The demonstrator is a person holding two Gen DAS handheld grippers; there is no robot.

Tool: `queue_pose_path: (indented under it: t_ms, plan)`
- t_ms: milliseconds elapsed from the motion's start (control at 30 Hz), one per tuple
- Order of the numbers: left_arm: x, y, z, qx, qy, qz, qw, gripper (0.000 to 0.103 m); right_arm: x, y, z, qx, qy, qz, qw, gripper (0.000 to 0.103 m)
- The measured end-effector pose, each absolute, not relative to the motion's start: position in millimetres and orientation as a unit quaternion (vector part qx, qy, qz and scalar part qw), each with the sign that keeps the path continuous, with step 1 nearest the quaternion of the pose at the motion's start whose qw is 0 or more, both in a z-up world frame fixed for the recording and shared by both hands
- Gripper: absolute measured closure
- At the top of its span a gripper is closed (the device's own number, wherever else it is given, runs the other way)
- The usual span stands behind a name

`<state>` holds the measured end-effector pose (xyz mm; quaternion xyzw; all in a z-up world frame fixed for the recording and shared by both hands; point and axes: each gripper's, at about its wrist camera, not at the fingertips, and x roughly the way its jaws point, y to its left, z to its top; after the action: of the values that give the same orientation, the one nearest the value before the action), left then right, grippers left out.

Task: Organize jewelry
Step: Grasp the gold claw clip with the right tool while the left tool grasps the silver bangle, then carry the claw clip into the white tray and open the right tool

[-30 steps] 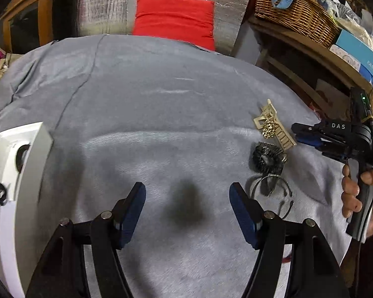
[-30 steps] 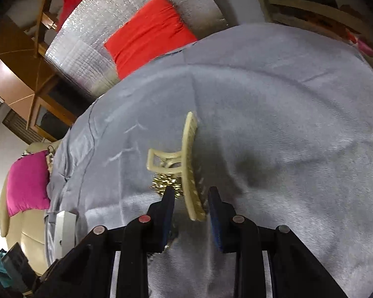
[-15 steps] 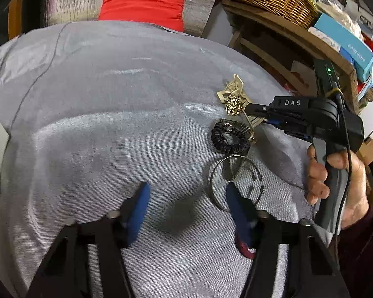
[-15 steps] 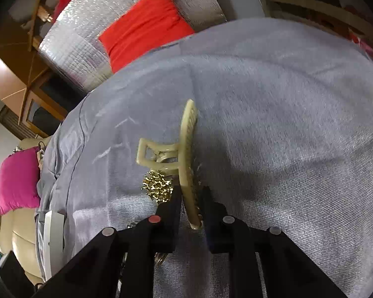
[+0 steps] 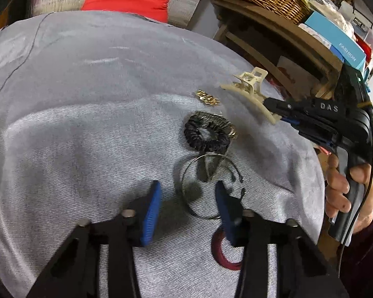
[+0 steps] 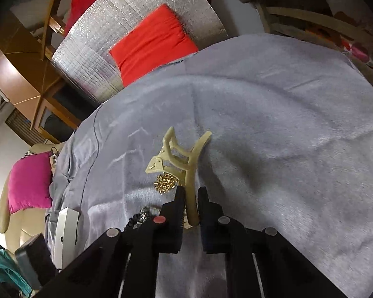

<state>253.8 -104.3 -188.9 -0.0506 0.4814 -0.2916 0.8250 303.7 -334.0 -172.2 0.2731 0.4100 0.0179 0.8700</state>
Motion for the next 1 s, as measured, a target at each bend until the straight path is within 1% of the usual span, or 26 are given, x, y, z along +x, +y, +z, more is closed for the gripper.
queue_pose_path:
  t_ms: [33, 67, 100, 133, 167, 233, 433, 500, 533, 667, 733, 933, 1000]
  plan:
    - [254, -106, -190, -0.053, 0.484, -0.298, 0.821, 0.076, 301, -335, -171, 0.272, 0.41, 0.015, 0.87, 0.093]
    - [254, -107, -190, -0.054, 0.487, -0.302, 0.818, 0.079, 298, -337, -170, 0.272, 0.411, 0.012, 0.87, 0.093]
    - [254, -109, -191, -0.053, 0.488, -0.304, 0.817, 0.08, 296, -339, -171, 0.275, 0.41, 0.012, 0.87, 0.093]
    - [254, -110, -191, -0.052, 0.487, -0.307, 0.816, 0.083, 295, -342, -172, 0.279, 0.412, 0.013, 0.867, 0.093]
    - [254, -111, -192, -0.051, 0.487, -0.311, 0.815, 0.088, 293, -344, -174, 0.282, 0.414, 0.014, 0.865, 0.093]
    - [253, -113, -193, -0.051, 0.488, -0.317, 0.811, 0.093, 292, -346, -176, 0.281, 0.419, 0.015, 0.863, 0.093]
    - [252, -113, -191, -0.042, 0.493, -0.318, 0.809, 0.094, 293, -342, -181, 0.273, 0.448, 0.024, 0.851, 0.092]
    - [253, -112, -191, -0.043, 0.495, -0.315, 0.809, 0.094, 296, -337, -189, 0.27, 0.466, 0.029, 0.842, 0.09]
    - [254, -111, -192, -0.046, 0.496, -0.315, 0.808, 0.094, 298, -334, -196, 0.265, 0.478, 0.025, 0.837, 0.087]
    - [253, -116, -191, -0.042, 0.493, -0.316, 0.81, 0.094, 307, -326, -210, 0.255, 0.49, 0.009, 0.833, 0.085]
    - [254, -121, -191, -0.04, 0.493, -0.315, 0.81, 0.094, 308, -326, -211, 0.249, 0.485, 0.005, 0.838, 0.085]
    - [250, -109, -187, -0.042, 0.479, -0.312, 0.819, 0.098, 303, -324, -198, 0.225, 0.463, -0.006, 0.857, 0.092]
    - [247, -106, -182, -0.037, 0.471, -0.309, 0.826, 0.098, 301, -321, -190, 0.217, 0.454, -0.006, 0.864, 0.093]
